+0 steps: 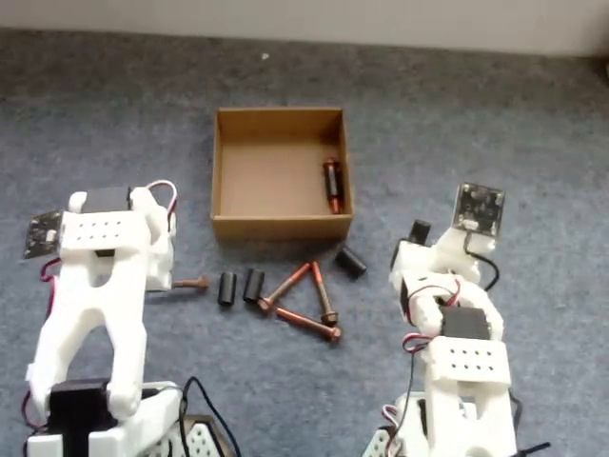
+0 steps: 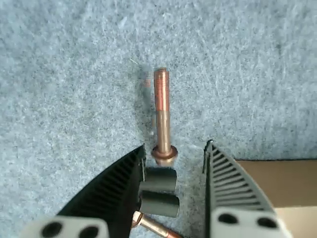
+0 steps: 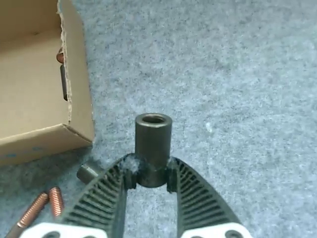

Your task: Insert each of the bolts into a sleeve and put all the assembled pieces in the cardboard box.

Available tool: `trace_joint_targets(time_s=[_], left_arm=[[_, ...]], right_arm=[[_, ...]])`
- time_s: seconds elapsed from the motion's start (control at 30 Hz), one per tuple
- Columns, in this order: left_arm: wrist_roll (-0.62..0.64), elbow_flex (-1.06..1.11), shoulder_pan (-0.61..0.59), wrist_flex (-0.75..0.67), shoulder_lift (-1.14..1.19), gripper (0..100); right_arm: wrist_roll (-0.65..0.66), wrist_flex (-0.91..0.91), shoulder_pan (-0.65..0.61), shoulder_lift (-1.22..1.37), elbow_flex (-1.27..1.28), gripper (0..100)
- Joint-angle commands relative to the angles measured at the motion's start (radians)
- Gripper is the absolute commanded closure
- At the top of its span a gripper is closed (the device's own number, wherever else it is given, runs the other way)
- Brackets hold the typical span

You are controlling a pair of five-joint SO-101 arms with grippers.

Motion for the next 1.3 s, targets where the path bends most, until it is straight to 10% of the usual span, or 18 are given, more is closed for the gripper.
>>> trace_joint_targets(time_s=[0.0,0.2,0.93,1.27], left_arm=[[0.012,-0.018,-0.010,-0.002,-0.036,78],[-0.028,-0.031,-0.005,0.002,-0.038,78],[-1.969,-0.039,-0.007,0.003,-0.028,78],[-2.380,0.030,0.024,-0.118,-0.027,78]], right_arm=[[-0.003,-0.025,0.007,-0.031,-0.010,99.3],[-0.003,-0.025,0.007,-0.031,-0.010,99.3],[0.037,-0.025,0.007,-0.031,-0.010,99.3],[0.038,-0.027,0.007,-0.031,-0.010,99.3]])
